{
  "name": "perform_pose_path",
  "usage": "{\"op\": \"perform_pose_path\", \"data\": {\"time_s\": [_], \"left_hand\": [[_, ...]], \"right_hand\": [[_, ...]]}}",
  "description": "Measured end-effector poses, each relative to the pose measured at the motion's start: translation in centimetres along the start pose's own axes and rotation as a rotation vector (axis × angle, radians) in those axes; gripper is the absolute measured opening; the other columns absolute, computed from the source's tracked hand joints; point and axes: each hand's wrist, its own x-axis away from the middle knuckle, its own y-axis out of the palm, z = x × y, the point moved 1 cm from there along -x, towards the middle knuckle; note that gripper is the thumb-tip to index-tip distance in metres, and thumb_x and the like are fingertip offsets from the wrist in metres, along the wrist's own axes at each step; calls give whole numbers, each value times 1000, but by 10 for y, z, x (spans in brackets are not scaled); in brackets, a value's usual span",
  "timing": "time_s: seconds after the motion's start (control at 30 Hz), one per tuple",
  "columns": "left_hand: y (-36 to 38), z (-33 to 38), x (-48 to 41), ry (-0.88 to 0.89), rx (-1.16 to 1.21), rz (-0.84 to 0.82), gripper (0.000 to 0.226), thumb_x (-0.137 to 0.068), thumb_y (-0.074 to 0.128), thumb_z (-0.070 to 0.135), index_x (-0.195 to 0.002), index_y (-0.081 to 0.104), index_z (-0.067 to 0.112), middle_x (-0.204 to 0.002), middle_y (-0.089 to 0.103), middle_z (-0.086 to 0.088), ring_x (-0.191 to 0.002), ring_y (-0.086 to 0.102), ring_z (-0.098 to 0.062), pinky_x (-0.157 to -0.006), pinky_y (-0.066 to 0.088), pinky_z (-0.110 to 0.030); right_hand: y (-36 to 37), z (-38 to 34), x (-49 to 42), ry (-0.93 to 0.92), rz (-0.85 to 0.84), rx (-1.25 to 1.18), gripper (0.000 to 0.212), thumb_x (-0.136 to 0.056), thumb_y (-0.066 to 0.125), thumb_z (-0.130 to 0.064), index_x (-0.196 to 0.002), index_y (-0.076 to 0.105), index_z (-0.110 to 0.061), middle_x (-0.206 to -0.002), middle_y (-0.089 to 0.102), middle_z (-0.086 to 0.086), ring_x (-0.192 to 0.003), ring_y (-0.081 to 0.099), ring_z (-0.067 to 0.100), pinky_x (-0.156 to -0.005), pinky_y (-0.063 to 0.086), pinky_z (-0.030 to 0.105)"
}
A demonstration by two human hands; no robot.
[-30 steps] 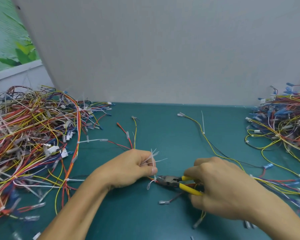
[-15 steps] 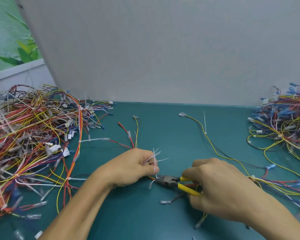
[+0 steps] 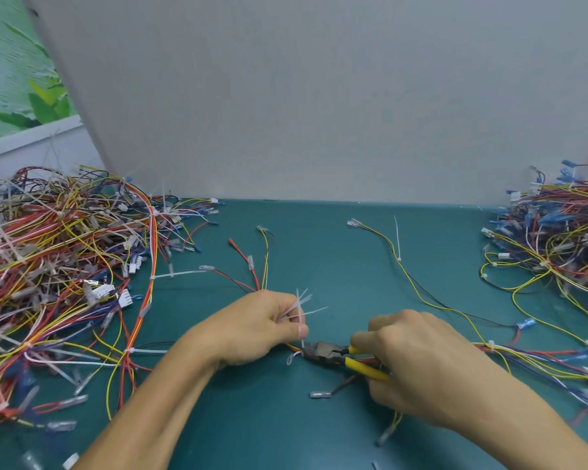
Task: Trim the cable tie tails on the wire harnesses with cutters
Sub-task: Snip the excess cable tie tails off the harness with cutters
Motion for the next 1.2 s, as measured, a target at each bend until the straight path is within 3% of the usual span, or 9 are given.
{"op": "perform_pose_path", "data": {"time_s": [0.27,0.37,0.47,0.6,0.7,0.8,0.9,1.03,1.2], "left_hand": [[0,0,-1,-3,-21,13,19,-93,56,22,-75,52,20,-56,38,14,-55,32,-7,-57,30,-26],[-6,3,3,-62,321,50,24,-94,48,13,-70,45,16,-57,32,7,-52,25,-10,-49,21,-24],[-29,4,12,-48,541,274,22,-85,49,14,-63,48,12,-54,38,-2,-49,29,-14,-49,20,-27],[-65,-3,24,33,642,630,31,-98,36,6,-76,57,11,-52,47,5,-46,41,-11,-47,33,-24],[-76,-11,19,47,364,779,27,-92,43,1,-80,62,16,-51,39,7,-48,35,-13,-55,33,-29],[-72,-14,8,53,-71,684,28,-77,62,-2,-85,66,25,-47,36,9,-49,33,-9,-58,35,-26],[-60,-12,-8,53,-244,445,33,-76,69,4,-99,67,27,-46,43,13,-47,42,-7,-50,33,-16],[-56,-15,-25,-24,-267,297,17,-80,75,20,-91,70,32,-66,64,11,-64,62,-4,-69,44,-17],[-46,-36,-29,-71,-169,363,15,-80,74,30,-68,68,24,-67,68,11,-62,57,2,-63,42,-18]], "right_hand": [[5,-1,-1,-24,17,-8,15,-80,46,-35,-80,44,-20,-71,37,-3,-71,41,27,-49,24,27],[6,3,-1,19,14,-97,19,-80,46,-37,-78,43,-19,-75,42,-3,-74,44,24,-56,34,32],[5,10,0,96,36,-206,23,-79,47,-43,-82,49,-20,-82,48,-5,-81,50,19,-68,45,33],[-1,13,2,126,70,-226,27,-81,47,-49,-90,53,-24,-92,50,-7,-86,53,17,-74,47,33],[-5,9,2,141,95,-214,29,-79,48,-50,-92,54,-25,-93,50,-7,-88,53,17,-72,46,32],[-9,2,-4,162,105,-220,28,-77,49,-49,-89,53,-24,-93,51,-8,-88,54,19,-73,46,32],[-11,-5,-17,177,109,-237,23,-76,51,-44,-82,52,-23,-88,50,-7,-85,53,22,-66,43,33],[-10,-14,-39,194,78,-269,25,-76,55,-42,-72,47,-18,-77,48,-2,-77,52,27,-54,36,31],[0,-23,-56,254,86,-309,25,-75,58,-41,-72,50,-17,-71,48,-1,-66,49,25,-48,29,28]]}}
